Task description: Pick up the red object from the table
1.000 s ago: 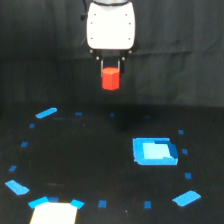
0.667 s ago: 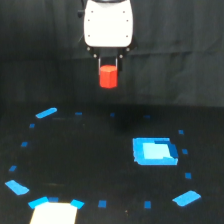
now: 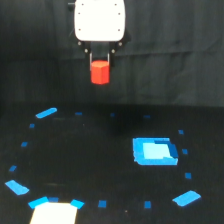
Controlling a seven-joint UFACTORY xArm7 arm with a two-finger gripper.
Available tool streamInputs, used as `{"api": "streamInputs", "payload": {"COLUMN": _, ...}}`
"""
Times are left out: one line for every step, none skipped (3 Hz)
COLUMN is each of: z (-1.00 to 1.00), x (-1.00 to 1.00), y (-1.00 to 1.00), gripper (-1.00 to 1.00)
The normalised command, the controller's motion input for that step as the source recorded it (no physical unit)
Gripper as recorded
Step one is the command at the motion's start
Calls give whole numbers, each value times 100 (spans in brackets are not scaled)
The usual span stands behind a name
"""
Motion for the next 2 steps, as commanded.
{"api": "streamInputs", "payload": {"z": 44, "x": -16, "y": -32, "gripper": -95}}
{"api": "streamInputs", "payload": {"z": 75, "x": 2, "y": -55, "gripper": -100}}
